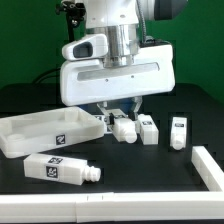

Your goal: Assemble desk

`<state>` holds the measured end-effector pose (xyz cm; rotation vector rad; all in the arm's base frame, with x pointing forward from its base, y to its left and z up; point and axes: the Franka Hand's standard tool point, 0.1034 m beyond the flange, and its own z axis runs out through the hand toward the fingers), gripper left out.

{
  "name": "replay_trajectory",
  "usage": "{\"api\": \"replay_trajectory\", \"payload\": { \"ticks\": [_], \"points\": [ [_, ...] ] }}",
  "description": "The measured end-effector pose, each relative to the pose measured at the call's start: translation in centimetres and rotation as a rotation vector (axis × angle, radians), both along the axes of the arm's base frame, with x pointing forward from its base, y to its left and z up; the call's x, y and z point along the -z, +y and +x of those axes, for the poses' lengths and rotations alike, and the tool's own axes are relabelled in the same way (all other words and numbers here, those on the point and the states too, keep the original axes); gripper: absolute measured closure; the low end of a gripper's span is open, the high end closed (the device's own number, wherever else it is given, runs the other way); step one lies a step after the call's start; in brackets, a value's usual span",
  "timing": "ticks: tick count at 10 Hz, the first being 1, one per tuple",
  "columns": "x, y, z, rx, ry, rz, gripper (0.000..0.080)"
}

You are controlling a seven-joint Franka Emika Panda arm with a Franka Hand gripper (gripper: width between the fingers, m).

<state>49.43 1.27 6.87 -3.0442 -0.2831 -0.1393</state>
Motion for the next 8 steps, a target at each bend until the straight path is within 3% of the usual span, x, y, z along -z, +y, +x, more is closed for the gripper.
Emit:
{"api": "replay_trajectory", "payload": {
  "ticks": [2, 3, 4, 8],
  "points": [
    [-0.5, 0.5, -1.0, 0.029, 0.007, 0.005, 0.0517],
    [-0.7, 0.9, -3.0, 0.025, 0.003, -0.002, 0.0517],
    [0.0, 1.1, -4.9, 0.026, -0.005, -0.014, 0.0517],
    [0.9, 0.9, -5.7, 0.055, -0.001, -0.016, 0.0517]
  ]
}}
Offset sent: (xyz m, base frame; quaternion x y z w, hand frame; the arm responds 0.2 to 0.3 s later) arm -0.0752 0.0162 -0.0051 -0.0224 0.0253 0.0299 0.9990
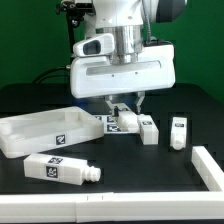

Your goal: Assemble desk

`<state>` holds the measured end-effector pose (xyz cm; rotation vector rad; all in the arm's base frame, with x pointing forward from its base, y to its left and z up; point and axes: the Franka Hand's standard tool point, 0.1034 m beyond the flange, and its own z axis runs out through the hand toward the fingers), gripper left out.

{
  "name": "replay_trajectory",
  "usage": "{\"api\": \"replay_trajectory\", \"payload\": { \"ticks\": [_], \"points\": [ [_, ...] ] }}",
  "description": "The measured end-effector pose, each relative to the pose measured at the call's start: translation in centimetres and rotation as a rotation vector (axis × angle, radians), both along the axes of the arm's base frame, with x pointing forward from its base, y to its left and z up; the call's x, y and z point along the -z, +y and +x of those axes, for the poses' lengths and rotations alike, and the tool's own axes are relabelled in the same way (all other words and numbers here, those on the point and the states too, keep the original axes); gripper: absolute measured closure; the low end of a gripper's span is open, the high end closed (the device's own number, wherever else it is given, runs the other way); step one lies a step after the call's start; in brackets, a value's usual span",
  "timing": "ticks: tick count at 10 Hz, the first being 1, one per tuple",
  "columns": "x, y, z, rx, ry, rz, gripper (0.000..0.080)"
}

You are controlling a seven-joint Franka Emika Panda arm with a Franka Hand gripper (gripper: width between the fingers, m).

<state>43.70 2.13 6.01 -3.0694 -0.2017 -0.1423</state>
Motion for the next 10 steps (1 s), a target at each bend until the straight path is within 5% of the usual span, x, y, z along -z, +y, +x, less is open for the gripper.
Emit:
{"api": "replay_trajectory", "payload": {
  "ticks": [4, 10],
  "points": [
    [3.1, -1.1, -4.8, 0.052, 0.031, -0.022, 0.0516],
    [3.6, -0.7, -4.8, 0.053, 0.027, -0.025, 0.0515]
  ]
}}
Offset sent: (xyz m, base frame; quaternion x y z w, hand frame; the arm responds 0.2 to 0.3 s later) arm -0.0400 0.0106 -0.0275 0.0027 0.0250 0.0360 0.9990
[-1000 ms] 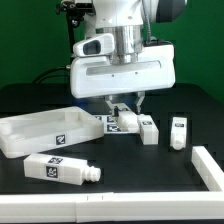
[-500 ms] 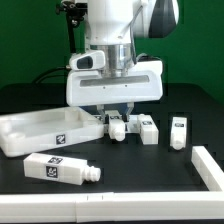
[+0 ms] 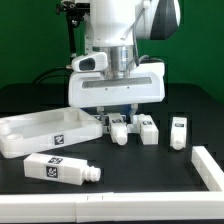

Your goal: Assemble desk

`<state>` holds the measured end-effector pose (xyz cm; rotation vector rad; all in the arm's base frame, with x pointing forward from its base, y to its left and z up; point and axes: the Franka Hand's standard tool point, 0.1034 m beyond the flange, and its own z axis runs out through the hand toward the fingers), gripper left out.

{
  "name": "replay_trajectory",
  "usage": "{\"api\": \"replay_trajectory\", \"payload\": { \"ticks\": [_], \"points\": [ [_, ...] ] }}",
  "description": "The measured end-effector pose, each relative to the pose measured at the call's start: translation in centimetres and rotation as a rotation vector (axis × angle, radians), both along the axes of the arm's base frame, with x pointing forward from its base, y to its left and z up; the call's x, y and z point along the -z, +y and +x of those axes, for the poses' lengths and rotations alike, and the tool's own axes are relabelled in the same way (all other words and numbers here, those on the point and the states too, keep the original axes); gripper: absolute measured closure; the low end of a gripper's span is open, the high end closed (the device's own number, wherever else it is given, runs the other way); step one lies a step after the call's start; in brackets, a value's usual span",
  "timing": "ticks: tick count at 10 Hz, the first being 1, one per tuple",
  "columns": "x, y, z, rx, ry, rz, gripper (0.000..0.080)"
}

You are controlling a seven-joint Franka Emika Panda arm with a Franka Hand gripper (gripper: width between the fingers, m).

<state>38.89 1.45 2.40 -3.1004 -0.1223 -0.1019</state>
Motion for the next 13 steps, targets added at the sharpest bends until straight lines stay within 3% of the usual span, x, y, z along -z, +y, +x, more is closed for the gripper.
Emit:
{"api": "replay_trajectory", "payload": {
  "ticks": [1, 2, 3, 5, 6, 7, 8, 9, 10, 13],
  "points": [
    [0.0, 0.1, 0.0, -0.001, 0.001, 0.001, 0.0308],
    [-0.6, 0.4, 0.0, -0.007, 0.016, 0.011, 0.0308],
    [-1.7, 0.5, 0.2, -0.008, 0.029, 0.024, 0.0185],
    [-4.0, -0.1, 1.6, -0.003, 0.050, 0.051, 0.0153],
    [-4.9, -0.8, 3.2, -0.044, 0.072, 0.067, 0.0153],
    [-5.6, -1.9, 5.9, -0.120, 0.074, 0.077, 0.0153],
    [-5.5, -2.7, 8.0, -0.231, 0.061, 0.081, 0.0151],
    [-5.2, -2.7, 8.3, -0.251, 0.047, 0.074, 0.0151],
    [-5.5, -1.2, 7.1, -0.209, 0.034, 0.061, 0.0151],
    [-5.1, -2.3, 7.5, -0.276, 0.036, 0.055, 0.0151]
  ]
}}
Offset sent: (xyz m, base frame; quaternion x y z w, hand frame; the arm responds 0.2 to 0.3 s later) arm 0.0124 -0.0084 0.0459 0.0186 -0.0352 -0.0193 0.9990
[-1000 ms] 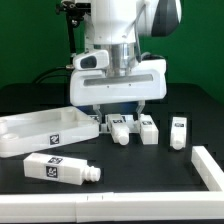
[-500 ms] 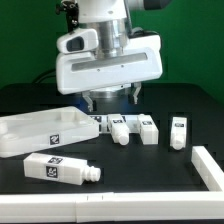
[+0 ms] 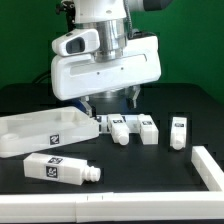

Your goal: Assemble desk

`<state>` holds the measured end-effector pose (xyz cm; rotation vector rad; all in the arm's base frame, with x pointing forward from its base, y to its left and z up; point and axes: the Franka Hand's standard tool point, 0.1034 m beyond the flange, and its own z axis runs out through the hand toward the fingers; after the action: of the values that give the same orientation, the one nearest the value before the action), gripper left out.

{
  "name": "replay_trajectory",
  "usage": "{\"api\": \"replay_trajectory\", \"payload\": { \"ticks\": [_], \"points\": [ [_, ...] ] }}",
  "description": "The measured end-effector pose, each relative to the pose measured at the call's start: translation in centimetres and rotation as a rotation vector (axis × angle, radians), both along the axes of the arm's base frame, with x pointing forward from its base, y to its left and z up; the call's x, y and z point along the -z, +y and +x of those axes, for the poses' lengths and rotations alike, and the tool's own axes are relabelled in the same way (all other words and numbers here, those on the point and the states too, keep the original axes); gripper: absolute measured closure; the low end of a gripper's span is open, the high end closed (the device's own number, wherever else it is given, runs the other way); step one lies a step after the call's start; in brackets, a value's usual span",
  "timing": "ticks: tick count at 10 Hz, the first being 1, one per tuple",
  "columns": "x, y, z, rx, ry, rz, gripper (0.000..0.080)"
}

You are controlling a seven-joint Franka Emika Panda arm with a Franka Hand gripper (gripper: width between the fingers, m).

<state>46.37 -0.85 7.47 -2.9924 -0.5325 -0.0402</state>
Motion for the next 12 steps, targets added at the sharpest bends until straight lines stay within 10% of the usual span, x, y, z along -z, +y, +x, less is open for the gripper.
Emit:
{"api": "replay_trajectory", "payload": {
  "ticks": [4, 8, 12],
  "points": [
    [-0.2, -4.1, 6.6, -0.262, -0.008, -0.039, 0.0151],
    [0.1, -3.0, 7.1, -0.301, -0.009, -0.052, 0.0151],
    [2.4, -7.4, 10.0, -0.637, -0.032, -0.077, 0.0151]
  ]
}}
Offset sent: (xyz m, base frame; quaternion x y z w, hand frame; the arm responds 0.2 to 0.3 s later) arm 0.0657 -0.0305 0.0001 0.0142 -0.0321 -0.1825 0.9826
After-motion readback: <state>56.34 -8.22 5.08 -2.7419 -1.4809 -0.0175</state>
